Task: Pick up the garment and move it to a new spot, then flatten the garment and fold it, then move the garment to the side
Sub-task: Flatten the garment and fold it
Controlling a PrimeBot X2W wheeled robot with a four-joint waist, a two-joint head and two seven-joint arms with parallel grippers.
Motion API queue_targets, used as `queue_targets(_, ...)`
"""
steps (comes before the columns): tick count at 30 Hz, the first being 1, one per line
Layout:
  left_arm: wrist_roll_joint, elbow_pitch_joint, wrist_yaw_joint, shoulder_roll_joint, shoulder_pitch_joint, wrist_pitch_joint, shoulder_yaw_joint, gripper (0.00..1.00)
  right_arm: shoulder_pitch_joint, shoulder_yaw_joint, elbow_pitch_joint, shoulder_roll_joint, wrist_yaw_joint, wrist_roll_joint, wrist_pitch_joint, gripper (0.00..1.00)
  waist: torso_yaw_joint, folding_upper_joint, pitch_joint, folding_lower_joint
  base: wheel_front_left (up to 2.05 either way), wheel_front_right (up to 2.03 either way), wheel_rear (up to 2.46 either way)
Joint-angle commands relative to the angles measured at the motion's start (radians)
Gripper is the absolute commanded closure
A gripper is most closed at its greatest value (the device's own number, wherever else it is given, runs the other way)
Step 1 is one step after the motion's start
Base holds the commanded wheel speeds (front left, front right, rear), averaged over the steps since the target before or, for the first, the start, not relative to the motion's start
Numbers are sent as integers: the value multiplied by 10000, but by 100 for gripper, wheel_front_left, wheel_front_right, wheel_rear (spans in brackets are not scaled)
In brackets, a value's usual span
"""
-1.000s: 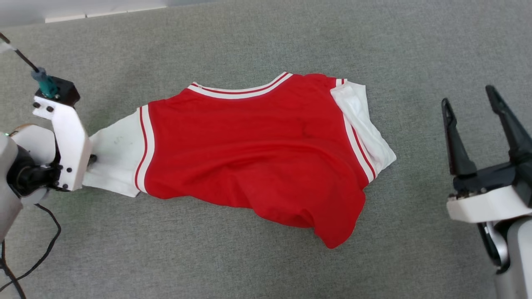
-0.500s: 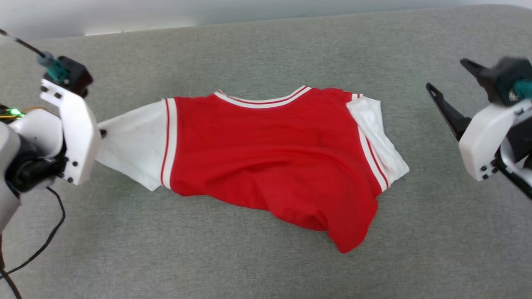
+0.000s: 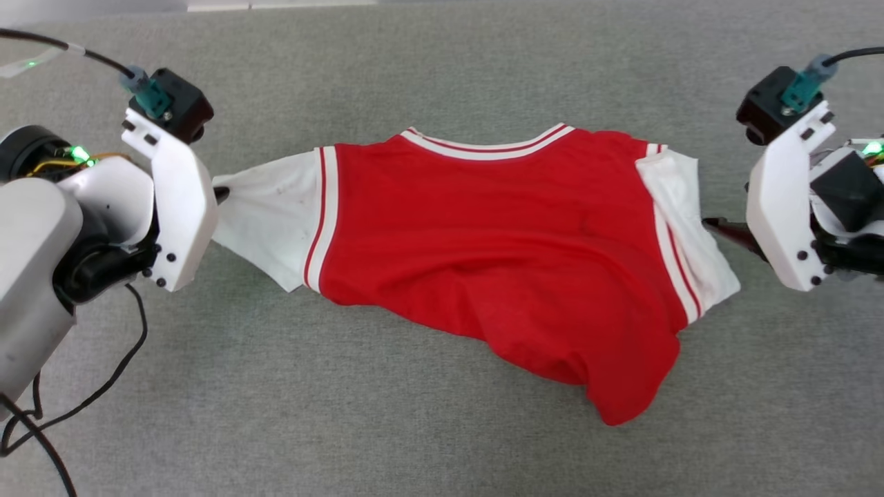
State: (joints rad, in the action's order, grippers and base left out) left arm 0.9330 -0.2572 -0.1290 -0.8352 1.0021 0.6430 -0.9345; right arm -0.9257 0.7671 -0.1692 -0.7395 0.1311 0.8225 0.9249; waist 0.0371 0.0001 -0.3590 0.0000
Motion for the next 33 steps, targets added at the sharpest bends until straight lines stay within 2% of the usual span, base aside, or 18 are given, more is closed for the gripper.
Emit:
queue_targets(1, -65, 34, 0, 105, 185, -78, -57, 100, -187, 158, -387, 217, -7, 134, -12, 0, 209, -1, -217, 0, 0, 0, 0)
queue_targets(6, -99, 73, -1, 238, 465, -236, -169, 100, -210, 532, -1801, 835, -8, 266, -487, 0, 466, -1, -557, 0, 0, 0, 0)
queue_targets(12, -96, -42, 0, 372, 561, -498, -329, 100, 424, 1409, -2864, 1114, -10, 309, -916, 0, 569, -1, -719, 0, 0, 0, 0)
queue_targets(13, -93, -78, 0, 352, 567, -541, -343, 100, 358, 1455, -2902, 1109, -12, 307, -1126, 18, 543, -1, -707, 0, 0, 0, 0)
queue_targets(14, -113, -133, 0, 335, 563, -600, -357, 100, 262, 1471, -2905, 1105, -12, 325, -1334, 100, 509, -1, -667, 0, 0, 0, 0)
queue_targets(25, -272, -257, 2, 165, 440, -1951, -206, 100, -555, 1435, -2118, 290, -9, 626, -4031, 100, 187, -1, 609, 0, 0, 0, 0)
queue_targets(33, -580, 404, 388, 69, 926, -2888, 309, 100, -1179, 952, -1565, -284, -9, 648, -5360, 100, 99, -1, 1258, 0, 0, 0, 0)
